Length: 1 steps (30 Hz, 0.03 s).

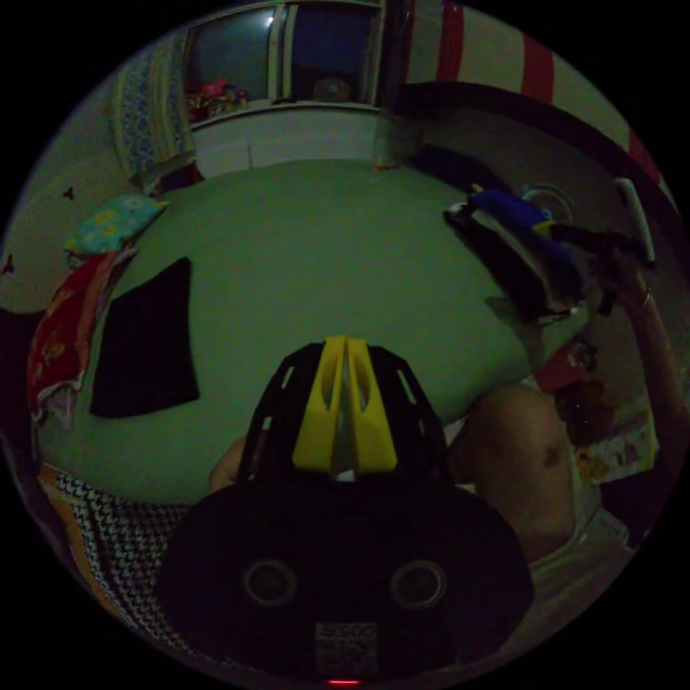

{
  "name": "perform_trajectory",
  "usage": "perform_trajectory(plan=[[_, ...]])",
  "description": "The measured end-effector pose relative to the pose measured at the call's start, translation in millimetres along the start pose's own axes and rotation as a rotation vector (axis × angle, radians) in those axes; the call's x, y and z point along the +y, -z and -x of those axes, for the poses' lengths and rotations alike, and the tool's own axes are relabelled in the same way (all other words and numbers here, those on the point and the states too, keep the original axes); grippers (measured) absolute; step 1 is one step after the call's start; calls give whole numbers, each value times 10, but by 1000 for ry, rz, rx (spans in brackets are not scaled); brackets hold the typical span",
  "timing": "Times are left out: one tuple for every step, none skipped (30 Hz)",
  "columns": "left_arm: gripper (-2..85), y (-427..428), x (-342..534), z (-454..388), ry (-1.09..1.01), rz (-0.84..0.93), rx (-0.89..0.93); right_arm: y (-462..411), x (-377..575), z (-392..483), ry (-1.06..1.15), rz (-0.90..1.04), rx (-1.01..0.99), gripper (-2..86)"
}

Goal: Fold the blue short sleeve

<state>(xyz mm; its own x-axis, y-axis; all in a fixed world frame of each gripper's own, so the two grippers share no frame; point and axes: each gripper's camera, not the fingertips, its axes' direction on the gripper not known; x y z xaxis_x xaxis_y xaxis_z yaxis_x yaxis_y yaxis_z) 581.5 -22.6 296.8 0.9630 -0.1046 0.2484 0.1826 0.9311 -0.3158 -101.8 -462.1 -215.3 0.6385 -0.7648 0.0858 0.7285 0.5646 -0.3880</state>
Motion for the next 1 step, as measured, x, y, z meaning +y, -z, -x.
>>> perform_trajectory(plan=[[-1,-67,-3,140,9,21,-9,-274,-136,120,-14,30,6,-11]])
